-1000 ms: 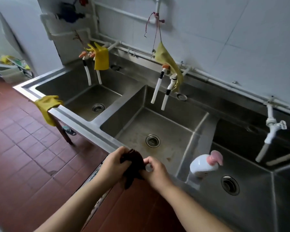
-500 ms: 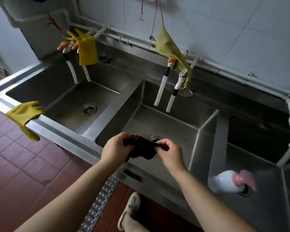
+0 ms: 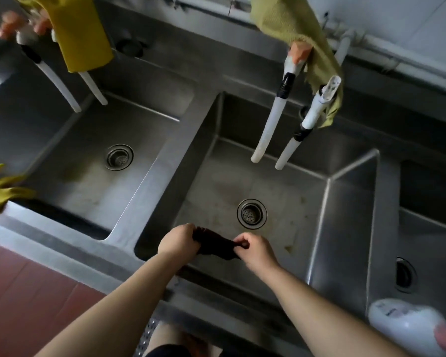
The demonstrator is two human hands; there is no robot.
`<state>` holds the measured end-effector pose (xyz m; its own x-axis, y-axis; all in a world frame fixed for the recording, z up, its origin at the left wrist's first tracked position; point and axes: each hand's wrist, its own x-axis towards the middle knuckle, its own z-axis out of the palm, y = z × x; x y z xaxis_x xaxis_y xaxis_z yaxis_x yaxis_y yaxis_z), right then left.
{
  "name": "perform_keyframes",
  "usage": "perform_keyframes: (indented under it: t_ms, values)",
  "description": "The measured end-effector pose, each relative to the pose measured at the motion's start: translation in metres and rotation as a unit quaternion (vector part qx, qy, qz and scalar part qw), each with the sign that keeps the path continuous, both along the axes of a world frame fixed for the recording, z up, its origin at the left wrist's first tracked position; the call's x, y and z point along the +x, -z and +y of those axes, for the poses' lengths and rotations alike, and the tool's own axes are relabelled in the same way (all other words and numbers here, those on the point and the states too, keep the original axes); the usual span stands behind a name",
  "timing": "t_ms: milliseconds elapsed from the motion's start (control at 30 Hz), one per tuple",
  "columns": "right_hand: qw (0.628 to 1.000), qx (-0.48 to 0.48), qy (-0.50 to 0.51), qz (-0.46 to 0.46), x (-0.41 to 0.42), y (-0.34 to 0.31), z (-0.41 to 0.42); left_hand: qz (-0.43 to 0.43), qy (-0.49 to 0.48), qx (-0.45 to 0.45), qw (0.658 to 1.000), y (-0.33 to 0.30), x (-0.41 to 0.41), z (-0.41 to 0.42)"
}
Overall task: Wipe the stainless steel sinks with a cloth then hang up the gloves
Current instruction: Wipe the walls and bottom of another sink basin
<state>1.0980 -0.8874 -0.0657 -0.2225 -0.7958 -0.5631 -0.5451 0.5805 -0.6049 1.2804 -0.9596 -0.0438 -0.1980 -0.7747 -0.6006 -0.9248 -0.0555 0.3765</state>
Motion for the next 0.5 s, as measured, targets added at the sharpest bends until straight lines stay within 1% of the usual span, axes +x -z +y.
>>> perform_keyframes:
  t_ms: [100, 233, 300, 367, 433, 500]
  values:
    - [0.999, 0.04, -0.006, 0.005, -0.002, 0.026, -0.011, -0.017, 0.016, 0.048, 0.999, 0.027, -0.007, -0.018]
    - [0.997, 0.066, 0.015, 0.025, -0.007, 0.057, -0.036, 0.002, 0.019, 0.092, 0.996, 0.055, -0.019, -0.045]
    - [0.997, 0.047, 0.036, 0.051, -0.01, 0.069, -0.051, 0.001, 0.027, 0.073, 0.997, 0.061, -0.023, -0.059]
    - [0.994, 0.01, 0.05, 0.092, -0.012, 0.077, -0.062, 0.014, 0.022, 0.033, 0.999, 0.062, -0.022, -0.071]
    - [0.993, -0.012, 0.04, 0.107, -0.009, 0.084, -0.066, 0.027, 0.017, 0.0, 0.999, 0.058, -0.018, -0.082]
    - [0.995, -0.013, 0.006, 0.095, 0.0, 0.093, -0.063, 0.031, 0.022, -0.028, 0.999, 0.055, -0.014, -0.09]
